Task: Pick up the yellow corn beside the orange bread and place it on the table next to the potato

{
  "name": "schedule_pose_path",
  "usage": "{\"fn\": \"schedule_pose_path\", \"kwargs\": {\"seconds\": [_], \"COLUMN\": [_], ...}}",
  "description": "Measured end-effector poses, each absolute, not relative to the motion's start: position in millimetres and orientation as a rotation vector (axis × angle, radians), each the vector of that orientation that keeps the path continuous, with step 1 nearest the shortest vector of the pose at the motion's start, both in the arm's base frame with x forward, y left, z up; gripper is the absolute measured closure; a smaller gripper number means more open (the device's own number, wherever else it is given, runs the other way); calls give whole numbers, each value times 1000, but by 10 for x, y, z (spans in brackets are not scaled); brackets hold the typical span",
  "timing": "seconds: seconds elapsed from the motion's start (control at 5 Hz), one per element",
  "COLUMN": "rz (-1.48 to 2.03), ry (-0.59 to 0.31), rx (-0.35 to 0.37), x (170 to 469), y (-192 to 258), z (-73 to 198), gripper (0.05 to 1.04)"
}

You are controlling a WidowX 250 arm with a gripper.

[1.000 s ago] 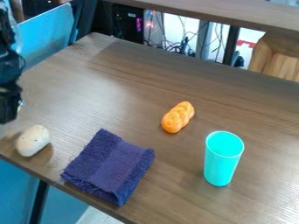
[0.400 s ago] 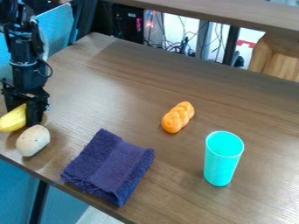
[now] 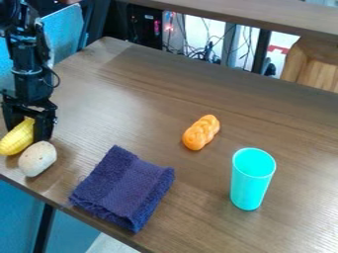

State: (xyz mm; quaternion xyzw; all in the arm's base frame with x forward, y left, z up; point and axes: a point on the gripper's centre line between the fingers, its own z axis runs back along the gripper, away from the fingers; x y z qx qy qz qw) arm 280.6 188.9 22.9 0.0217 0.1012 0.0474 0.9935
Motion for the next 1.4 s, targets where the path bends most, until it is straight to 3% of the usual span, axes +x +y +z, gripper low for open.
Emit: {"fn": "schedule_pose_path", "kwargs": {"seconds": [0.2,0.6,1.0,1.4], "rz": [111,-3,-181,-232], "ry": [161,28,-10,82], "rx": [38,91,61,47], "x": [2815,3101,3332,3410], "y": [1830,1291,272,-363], "z": [464,1132,1184,919], "gripper": [82,82,82,82]}}
